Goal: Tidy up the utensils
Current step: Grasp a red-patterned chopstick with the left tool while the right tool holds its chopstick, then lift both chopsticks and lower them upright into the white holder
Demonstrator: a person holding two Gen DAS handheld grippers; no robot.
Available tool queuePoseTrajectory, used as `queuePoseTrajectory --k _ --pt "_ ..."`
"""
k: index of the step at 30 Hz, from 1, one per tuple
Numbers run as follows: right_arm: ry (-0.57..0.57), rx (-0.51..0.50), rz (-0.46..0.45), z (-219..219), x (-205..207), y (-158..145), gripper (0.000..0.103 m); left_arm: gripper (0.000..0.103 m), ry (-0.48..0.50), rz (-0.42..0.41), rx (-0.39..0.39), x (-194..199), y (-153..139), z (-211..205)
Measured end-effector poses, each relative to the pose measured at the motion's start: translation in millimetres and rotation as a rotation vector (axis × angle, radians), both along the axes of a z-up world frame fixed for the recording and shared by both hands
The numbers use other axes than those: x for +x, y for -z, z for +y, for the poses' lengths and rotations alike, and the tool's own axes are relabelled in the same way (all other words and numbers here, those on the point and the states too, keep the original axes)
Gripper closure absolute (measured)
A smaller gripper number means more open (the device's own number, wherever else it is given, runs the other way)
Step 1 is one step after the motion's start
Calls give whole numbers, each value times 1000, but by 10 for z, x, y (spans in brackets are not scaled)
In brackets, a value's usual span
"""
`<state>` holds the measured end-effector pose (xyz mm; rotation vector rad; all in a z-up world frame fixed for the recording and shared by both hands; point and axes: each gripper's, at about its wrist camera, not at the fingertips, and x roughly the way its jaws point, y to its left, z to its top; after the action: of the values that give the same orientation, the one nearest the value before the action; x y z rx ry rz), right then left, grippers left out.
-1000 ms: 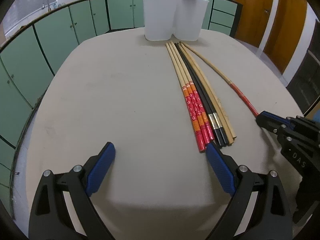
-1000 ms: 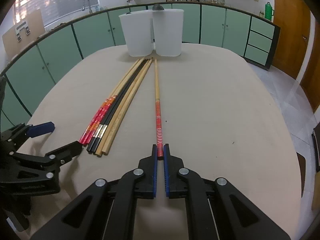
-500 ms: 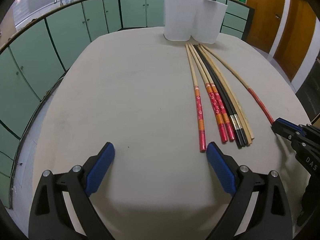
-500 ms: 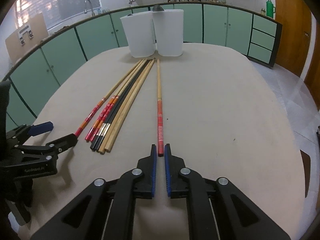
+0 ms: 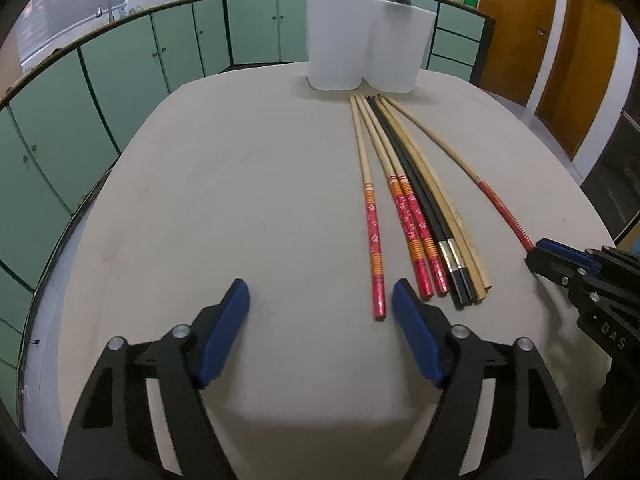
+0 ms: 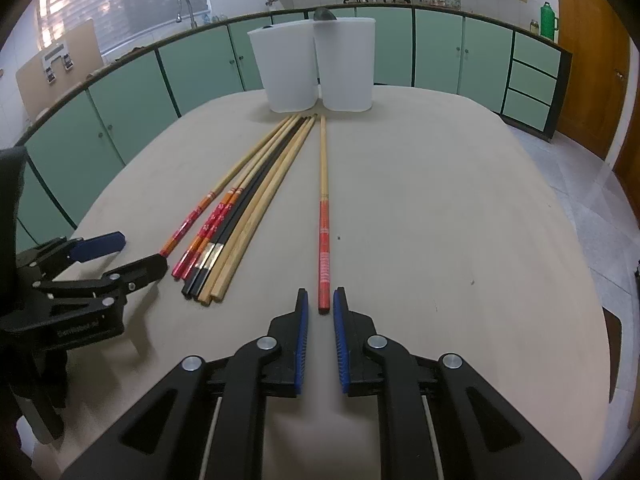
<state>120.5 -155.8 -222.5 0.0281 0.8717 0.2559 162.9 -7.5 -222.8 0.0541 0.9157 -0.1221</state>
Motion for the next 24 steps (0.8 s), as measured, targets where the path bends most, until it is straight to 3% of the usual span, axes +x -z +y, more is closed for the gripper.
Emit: queuePoseTrajectory --k 8,15,19,24 --pt "3 -9 2 2 26 3 94 58 43 -11 4 -14 -12 -89" --pt "6 32 12 -63 34 10 94 75 55 -14 -1 -52 -11 -151" --pt "10 60 21 -101 70 20 97 97 66 -18 -10 -60 -11 -187" --pt "25 48 14 -91 61 -5 97 98 62 -12 -30 -55 -23 -154"
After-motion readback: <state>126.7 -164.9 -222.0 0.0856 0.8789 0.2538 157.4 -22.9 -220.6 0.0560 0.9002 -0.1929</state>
